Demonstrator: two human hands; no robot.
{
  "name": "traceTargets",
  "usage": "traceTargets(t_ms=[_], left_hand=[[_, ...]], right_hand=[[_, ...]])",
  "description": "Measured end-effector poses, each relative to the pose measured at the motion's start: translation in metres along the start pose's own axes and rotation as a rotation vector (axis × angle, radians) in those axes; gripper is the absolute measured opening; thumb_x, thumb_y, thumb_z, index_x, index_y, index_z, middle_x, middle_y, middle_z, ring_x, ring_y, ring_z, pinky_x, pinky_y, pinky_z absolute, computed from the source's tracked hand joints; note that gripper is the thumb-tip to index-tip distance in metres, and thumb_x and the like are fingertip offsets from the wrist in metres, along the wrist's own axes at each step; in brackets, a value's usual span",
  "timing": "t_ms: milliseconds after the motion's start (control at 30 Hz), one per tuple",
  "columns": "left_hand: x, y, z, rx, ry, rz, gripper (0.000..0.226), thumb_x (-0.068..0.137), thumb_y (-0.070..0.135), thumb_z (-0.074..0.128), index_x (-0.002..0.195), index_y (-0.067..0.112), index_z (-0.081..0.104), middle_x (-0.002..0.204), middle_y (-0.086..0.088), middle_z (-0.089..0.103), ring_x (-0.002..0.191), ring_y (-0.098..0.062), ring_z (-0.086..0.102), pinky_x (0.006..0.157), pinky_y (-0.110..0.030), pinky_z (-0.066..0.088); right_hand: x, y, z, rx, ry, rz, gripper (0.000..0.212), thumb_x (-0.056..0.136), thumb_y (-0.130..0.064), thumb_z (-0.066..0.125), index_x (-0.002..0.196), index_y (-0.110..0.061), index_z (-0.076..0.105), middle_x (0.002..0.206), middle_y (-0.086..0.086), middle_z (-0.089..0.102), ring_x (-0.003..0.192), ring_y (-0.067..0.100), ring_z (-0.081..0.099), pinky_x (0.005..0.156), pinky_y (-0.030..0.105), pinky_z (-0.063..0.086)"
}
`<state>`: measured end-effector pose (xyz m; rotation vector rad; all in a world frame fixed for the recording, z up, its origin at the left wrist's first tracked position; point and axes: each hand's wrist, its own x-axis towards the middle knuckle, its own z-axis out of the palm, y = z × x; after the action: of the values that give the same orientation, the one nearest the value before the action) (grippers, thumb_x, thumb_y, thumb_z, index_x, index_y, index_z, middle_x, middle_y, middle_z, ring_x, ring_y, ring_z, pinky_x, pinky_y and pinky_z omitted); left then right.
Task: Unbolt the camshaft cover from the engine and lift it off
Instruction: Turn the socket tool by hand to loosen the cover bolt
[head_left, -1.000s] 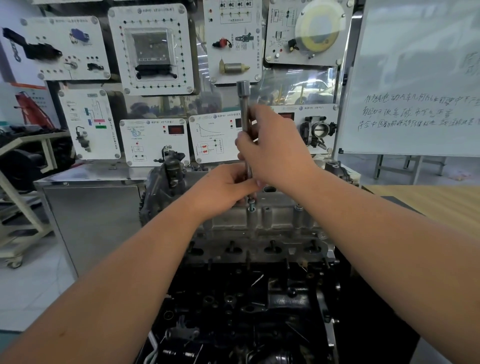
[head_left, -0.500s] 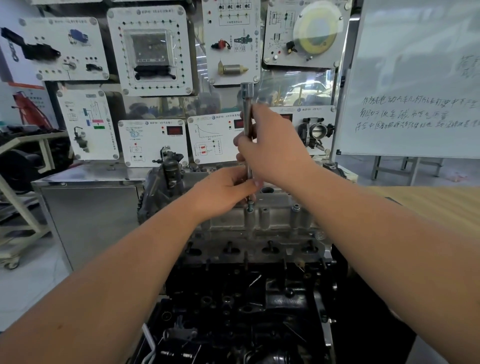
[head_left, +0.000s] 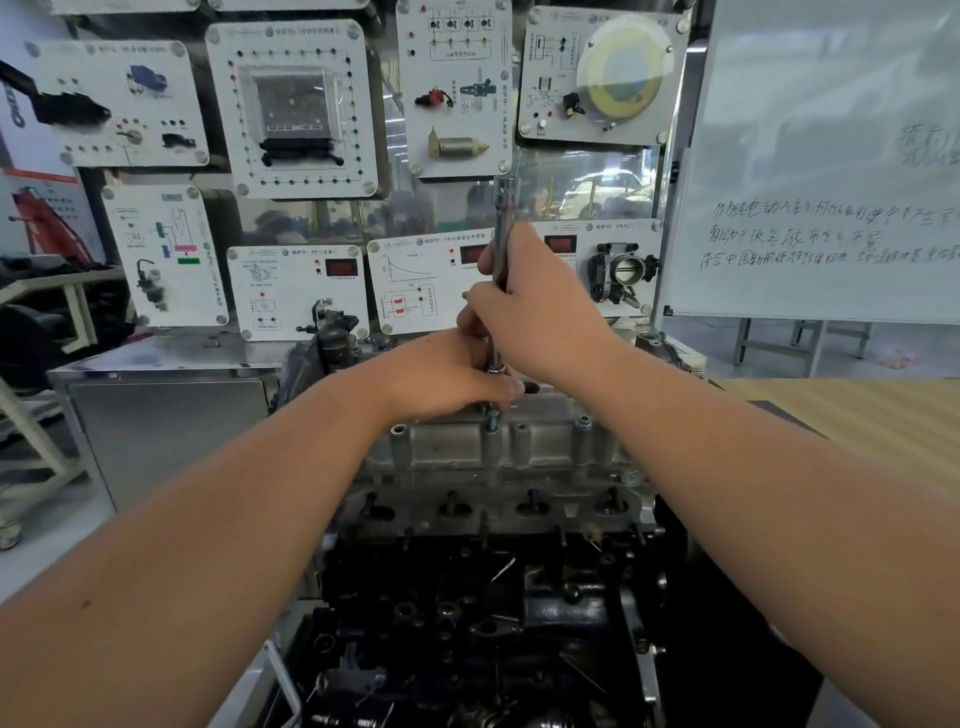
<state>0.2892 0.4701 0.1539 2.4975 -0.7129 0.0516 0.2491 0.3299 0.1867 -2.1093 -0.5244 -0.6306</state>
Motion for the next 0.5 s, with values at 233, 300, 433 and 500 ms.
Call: traceTargets(t_ms=[233,300,433,500], left_hand=[[0.000,-0.004,0.010,-0.103,0.055,0.035,0.026,0.102,0.038,0.061,0.101,0.015,0.073,0.088,0.014,0.077,0.071,-0.004,0.070,0.073,-0.017,0.053],[0.000,-0.005,0.009,-0.118,0.049,0.032,0.028,0.101,0.040,0.061,0.098,0.015,0.072,0.088,0.011,0.078,0.076,-0.007,0.073,0.083,-0.028,0.058],[-0.002,-0.007,0.009,-0.197,0.069,0.040,0.026,0.104,0.036,0.057,0.101,0.015,0.071,0.087,0.009,0.078,0.071,-0.007,0.074,0.067,-0.019,0.052],[-0.004,-0.008,0.009,-0.292,0.079,0.053,0.020,0.106,0.026,0.055,0.101,0.014,0.070,0.084,0.003,0.078,0.068,-0.010,0.074,0.057,-0.011,0.048]], right_hand=[[0.002,-0.002,0.002,0.008,0.103,-0.014,0.021,0.096,-0.031,0.062,0.096,-0.010,0.060,0.086,0.006,0.073,0.078,0.022,0.072,0.076,0.046,0.059],[0.004,-0.005,-0.002,-0.040,0.198,-0.047,0.027,0.093,-0.032,0.069,0.098,-0.006,0.065,0.086,0.010,0.072,0.077,0.025,0.072,0.075,0.045,0.059],[0.006,-0.007,-0.007,-0.019,0.150,-0.026,0.018,0.094,-0.020,0.067,0.106,-0.007,0.064,0.082,0.006,0.074,0.064,0.010,0.073,0.071,0.040,0.062],[0.006,-0.008,-0.008,0.035,0.068,-0.002,0.015,0.099,-0.015,0.060,0.111,-0.006,0.061,0.080,0.004,0.074,0.063,0.010,0.073,0.075,0.040,0.063]])
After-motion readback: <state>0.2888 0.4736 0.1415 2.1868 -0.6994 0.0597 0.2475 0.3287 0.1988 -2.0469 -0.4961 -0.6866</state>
